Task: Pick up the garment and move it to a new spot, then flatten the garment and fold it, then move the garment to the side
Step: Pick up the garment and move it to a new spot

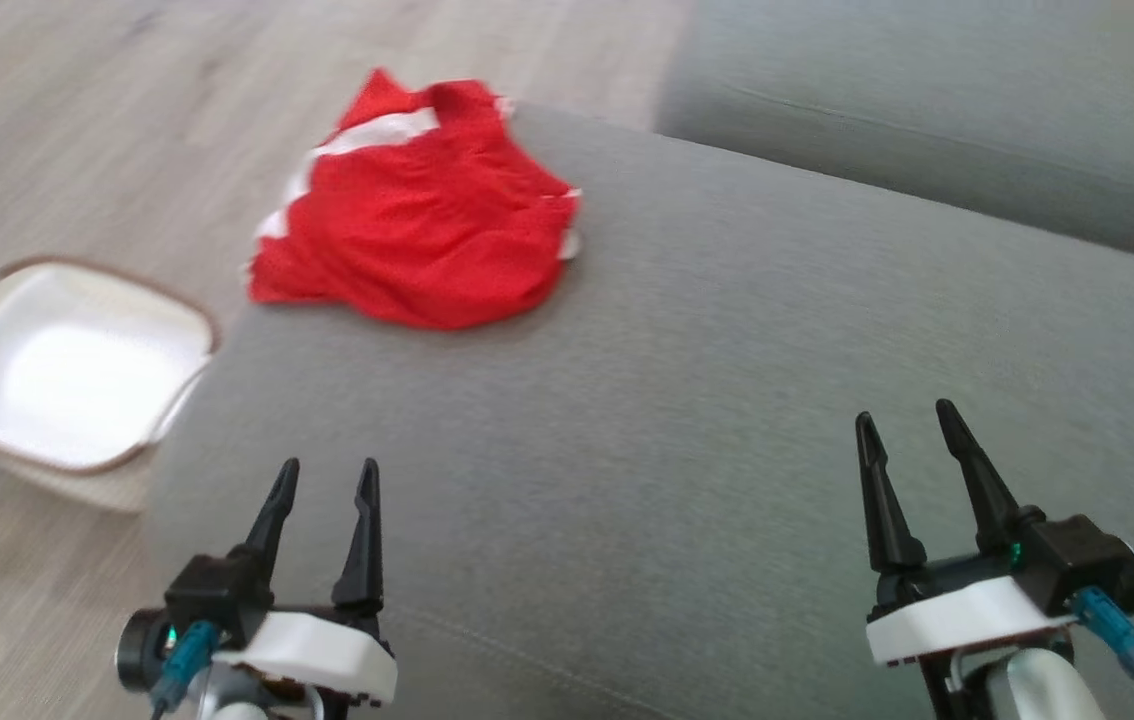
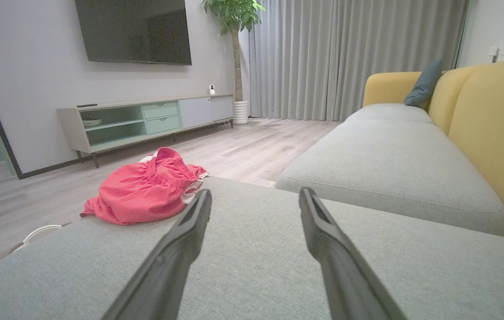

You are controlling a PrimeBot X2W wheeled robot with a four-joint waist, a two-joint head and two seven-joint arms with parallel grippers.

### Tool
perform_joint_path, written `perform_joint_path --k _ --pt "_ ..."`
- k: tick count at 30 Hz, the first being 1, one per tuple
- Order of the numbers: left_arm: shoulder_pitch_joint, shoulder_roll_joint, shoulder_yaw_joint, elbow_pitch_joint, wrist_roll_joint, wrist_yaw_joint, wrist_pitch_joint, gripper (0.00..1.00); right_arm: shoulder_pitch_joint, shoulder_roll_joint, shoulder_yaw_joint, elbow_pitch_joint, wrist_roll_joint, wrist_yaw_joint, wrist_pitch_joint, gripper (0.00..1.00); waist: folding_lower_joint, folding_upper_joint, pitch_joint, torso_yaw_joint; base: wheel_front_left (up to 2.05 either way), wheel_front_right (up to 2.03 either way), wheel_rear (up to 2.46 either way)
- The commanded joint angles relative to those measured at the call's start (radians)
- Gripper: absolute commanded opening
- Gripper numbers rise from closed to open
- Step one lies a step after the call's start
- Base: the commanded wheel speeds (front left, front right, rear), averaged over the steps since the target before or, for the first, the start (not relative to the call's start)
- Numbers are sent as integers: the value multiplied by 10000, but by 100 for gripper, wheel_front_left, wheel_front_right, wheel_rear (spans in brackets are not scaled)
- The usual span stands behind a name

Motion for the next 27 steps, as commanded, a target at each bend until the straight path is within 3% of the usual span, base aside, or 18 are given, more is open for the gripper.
perform_joint_path --k 1,10,19,27 --pt "-272 49 355 -385 78 4 -124 100 -215 -79 242 -317 64 75 -107 100 0 0 -23 573 0 0 0" --pt "-197 49 489 -474 66 -38 -124 100 -280 -79 272 -298 60 75 -107 100 0 0 86 1070 0 0 0" --pt "-421 63 743 -715 78 -10 -124 100 -483 -79 243 -493 -143 75 -107 100 0 0 760 726 0 0 0" --pt "-3022 883 1357 -486 482 -467 -124 100 -1066 -79 -51 -797 -844 75 -107 100 0 0 2193 26 0 0 0"
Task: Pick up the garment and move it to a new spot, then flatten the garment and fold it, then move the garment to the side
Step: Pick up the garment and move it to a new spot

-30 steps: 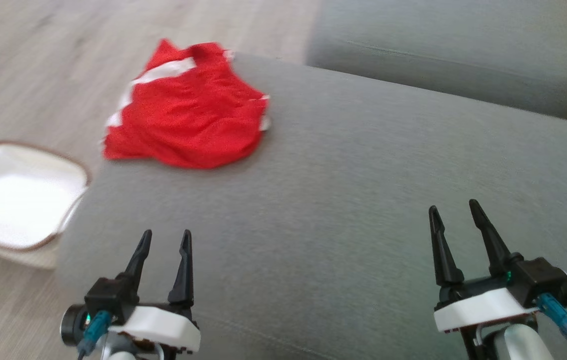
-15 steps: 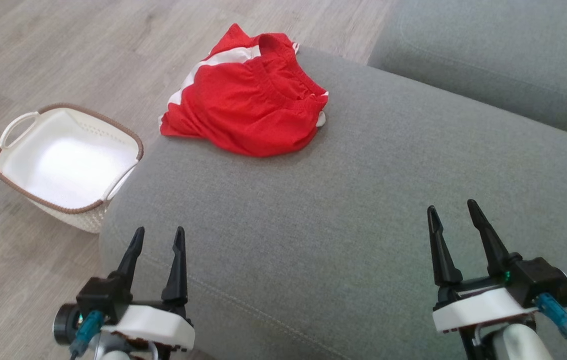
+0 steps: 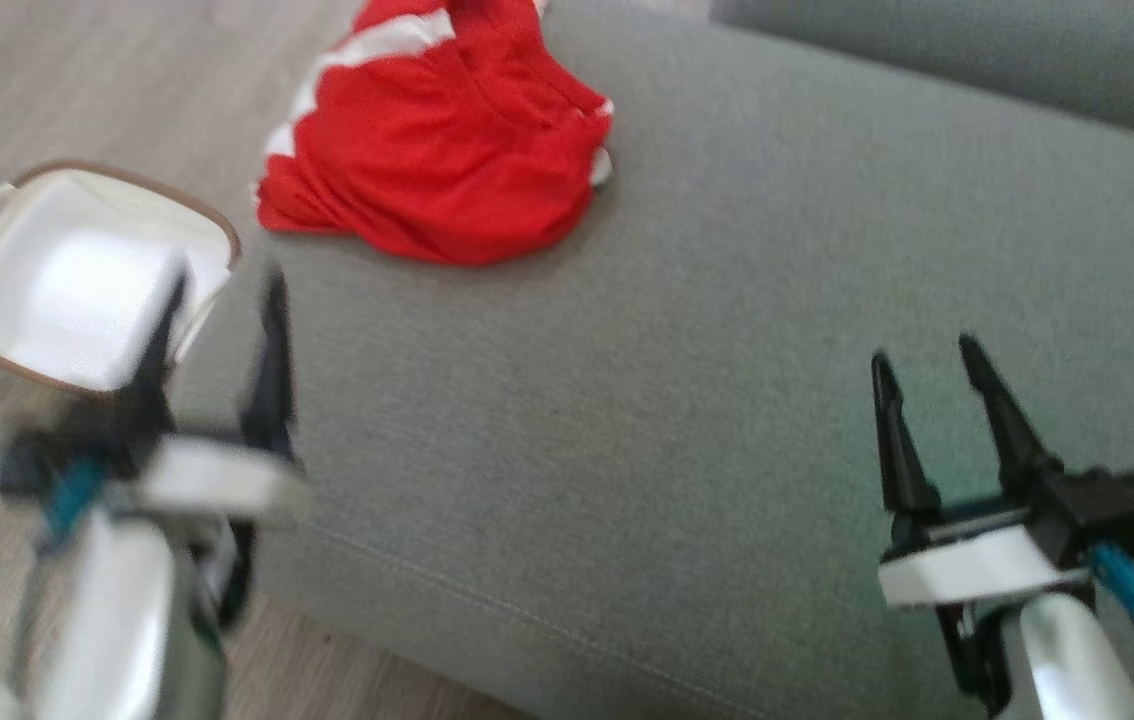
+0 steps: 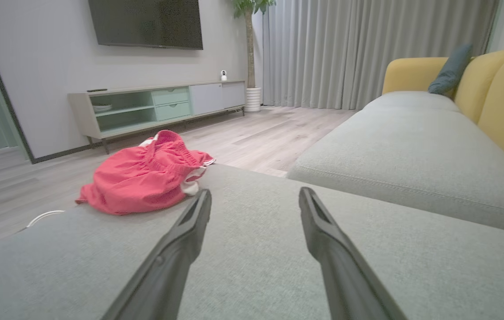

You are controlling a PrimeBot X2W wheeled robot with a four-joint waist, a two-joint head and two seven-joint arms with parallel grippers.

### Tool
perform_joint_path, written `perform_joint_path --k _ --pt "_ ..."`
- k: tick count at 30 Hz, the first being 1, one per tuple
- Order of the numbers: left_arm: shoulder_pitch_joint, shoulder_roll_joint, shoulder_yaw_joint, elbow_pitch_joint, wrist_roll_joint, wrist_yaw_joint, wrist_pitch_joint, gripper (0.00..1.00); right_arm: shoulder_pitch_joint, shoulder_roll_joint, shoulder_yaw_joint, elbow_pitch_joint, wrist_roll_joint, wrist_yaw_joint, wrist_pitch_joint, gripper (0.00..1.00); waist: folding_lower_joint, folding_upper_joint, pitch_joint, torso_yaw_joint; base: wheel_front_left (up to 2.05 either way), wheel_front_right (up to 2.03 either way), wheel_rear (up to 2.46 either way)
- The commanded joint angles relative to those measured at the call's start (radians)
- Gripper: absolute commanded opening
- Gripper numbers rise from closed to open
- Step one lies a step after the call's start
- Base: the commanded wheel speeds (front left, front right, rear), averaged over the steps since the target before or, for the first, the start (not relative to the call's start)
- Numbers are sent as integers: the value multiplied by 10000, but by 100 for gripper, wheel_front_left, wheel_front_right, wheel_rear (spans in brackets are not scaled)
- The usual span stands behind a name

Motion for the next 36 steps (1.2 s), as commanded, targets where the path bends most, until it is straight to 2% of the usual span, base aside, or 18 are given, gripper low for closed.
perform_joint_path --k 1,7,8,16,23,31,32,35,36 --pt "-1498 461 477 -74 143 -135 -122 100 -661 -75 182 -457 -257 75 -107 100 0 0 899 -547 0 0 0" --pt "-4684 1135 521 1595 -127 -581 526 100 -1345 -75 206 -719 -805 75 -107 100 0 0 2240 -1352 0 0 0" --pt "-4684 1135 521 1595 -127 -581 526 100 -1345 -75 206 -719 -805 75 -107 100 0 0 2240 -1352 0 0 0" --pt "-7857 1850 464 4070 -800 -849 1898 100 -1843 -75 251 -1206 -1225 75 -107 100 0 0 3742 -2365 0 0 0" --pt "-9094 2472 394 6073 -992 -877 2876 100 -1796 -75 166 -1745 -1308 75 -107 100 0 0 4599 -2848 0 0 0" --pt "-9617 2650 517 7506 -1031 -346 3107 100 -1814 -75 254 -1905 -1173 75 -107 100 0 0 4933 -2947 0 0 0" --pt "-9650 2639 517 7608 -1042 -314 3061 92 -1834 -75 285 -1893 -1145 75 -107 100 0 0 4919 -2946 0 0 0" --pt "-9738 2607 463 7822 -1016 -208 2897 0 -1905 -75 351 -1840 -1051 75 -107 100 0 0 4773 -2933 0 0 0" --pt "-9783 2603 402 7936 -992 -195 2814 0 -1940 -75 391 -1785 -981 75 -107 100 0 0 4609 -2931 0 0 0"
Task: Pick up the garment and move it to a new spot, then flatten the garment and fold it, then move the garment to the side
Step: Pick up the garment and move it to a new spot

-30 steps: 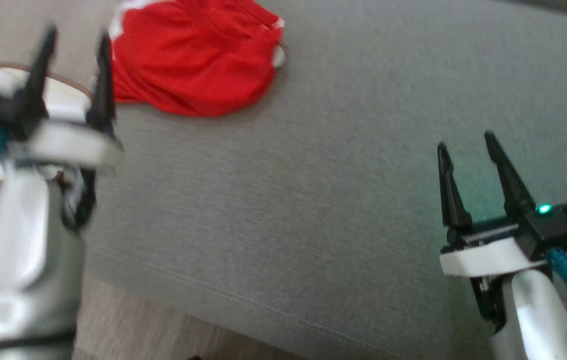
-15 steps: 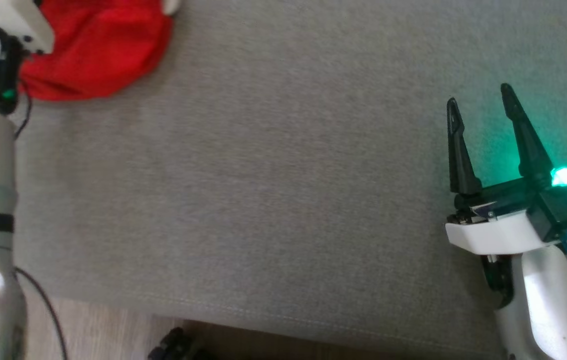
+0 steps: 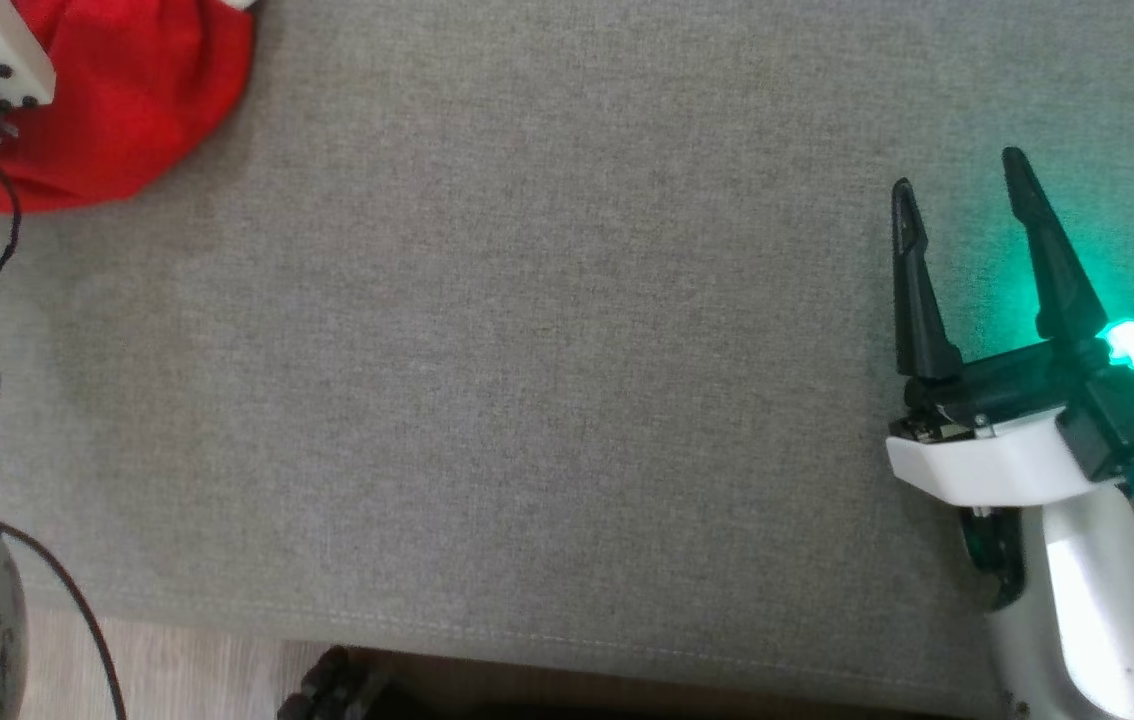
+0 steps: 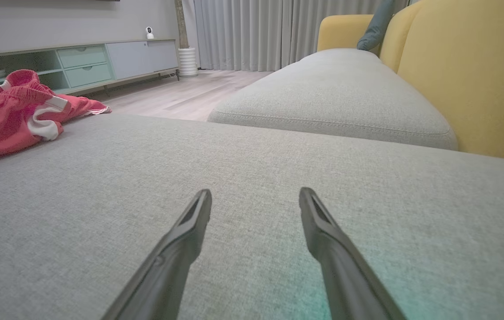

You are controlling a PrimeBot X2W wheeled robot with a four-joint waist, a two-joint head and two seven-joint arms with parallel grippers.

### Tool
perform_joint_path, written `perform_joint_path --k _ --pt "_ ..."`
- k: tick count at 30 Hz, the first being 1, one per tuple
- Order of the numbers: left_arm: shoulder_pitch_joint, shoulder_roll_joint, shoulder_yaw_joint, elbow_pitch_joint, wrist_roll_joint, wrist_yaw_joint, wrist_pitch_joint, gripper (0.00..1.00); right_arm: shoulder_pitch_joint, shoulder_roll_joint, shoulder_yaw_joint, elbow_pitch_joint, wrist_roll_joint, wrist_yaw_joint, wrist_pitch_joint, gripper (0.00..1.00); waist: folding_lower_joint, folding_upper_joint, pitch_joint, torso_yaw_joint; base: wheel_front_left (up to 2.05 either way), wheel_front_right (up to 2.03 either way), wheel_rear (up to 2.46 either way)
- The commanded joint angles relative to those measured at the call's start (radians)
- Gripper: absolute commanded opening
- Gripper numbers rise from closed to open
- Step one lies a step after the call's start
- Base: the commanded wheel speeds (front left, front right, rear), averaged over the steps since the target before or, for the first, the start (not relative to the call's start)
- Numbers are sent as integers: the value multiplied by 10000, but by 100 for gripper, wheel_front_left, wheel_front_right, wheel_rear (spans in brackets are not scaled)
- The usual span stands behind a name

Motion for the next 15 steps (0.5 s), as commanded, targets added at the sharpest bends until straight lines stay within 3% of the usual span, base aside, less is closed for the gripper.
perform_joint_path --k 1,15 --pt "-305 633 183 -196 9 32 -136 0 -30 -12 323 -179 133 75 -9 100 0 1 -199 2 0 0 0" --pt "-611 601 -982 -1065 685 -299 -793 0 191 -12 94 251 910 75 -9 100 0 1 -2603 -308 0 0 0"
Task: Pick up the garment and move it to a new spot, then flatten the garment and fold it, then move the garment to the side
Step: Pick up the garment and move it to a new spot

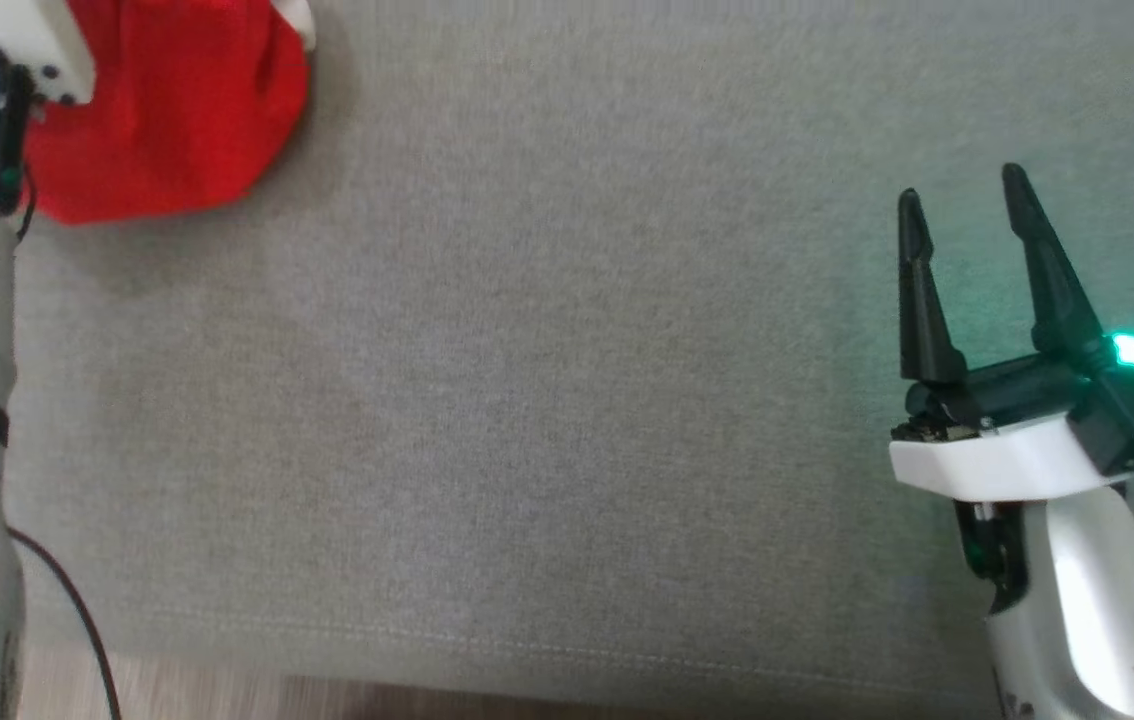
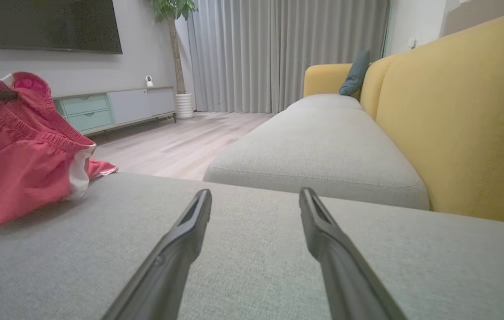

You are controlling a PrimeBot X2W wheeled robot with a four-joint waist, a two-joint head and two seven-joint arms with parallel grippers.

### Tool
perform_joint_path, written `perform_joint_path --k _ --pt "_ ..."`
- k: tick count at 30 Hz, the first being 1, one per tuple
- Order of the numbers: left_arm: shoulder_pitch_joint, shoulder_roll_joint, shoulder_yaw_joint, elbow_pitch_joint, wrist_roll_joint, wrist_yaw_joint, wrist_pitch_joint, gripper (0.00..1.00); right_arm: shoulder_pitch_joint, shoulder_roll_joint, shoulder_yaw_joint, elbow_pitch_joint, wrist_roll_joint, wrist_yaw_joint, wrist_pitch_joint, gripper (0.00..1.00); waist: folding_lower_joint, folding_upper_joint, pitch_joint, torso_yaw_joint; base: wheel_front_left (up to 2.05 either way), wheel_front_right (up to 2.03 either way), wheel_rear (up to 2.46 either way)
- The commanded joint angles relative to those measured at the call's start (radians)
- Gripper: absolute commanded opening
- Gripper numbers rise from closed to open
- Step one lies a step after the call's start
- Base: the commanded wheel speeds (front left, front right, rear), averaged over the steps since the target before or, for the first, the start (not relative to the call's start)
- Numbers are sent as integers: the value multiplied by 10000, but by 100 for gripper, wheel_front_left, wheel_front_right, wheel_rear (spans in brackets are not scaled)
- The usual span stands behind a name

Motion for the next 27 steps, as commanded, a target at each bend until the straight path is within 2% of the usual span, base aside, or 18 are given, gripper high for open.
perform_joint_path --k 1,5,10,18,23,27 --pt "-602 555 172 -426 49 -19 -64 0 188 -14 192 -262 78 75 -13 100 1 0 -558 -181 0 0 0" --pt "-667 267 -307 -1179 174 -135 178 0 374 -14 -30 -159 322 75 -13 100 1 0 -1270 -469 0 0 0" --pt "-508 -380 -777 -2274 99 -181 697 0 610 -14 -257 -81 557 75 -13 100 1 0 -1816 -940 0 0 0" --pt "943 -2112 -1608 -3443 -409 23 815 0 747 -14 -386 -71 801 75 -13 100 1 0 -1684 -1734 0 0 0" --pt "2313 -2512 -2879 -3332 -892 134 514 0 643 -14 -396 -33 926 75 -13 100 1 0 -1353 -2293 0 0 0" --pt "3205 -2530 -4485 -3559 -1913 485 179 0 551 -14 -376 -30 990 75 -13 100 1 0 -1096 -2711 0 0 0"
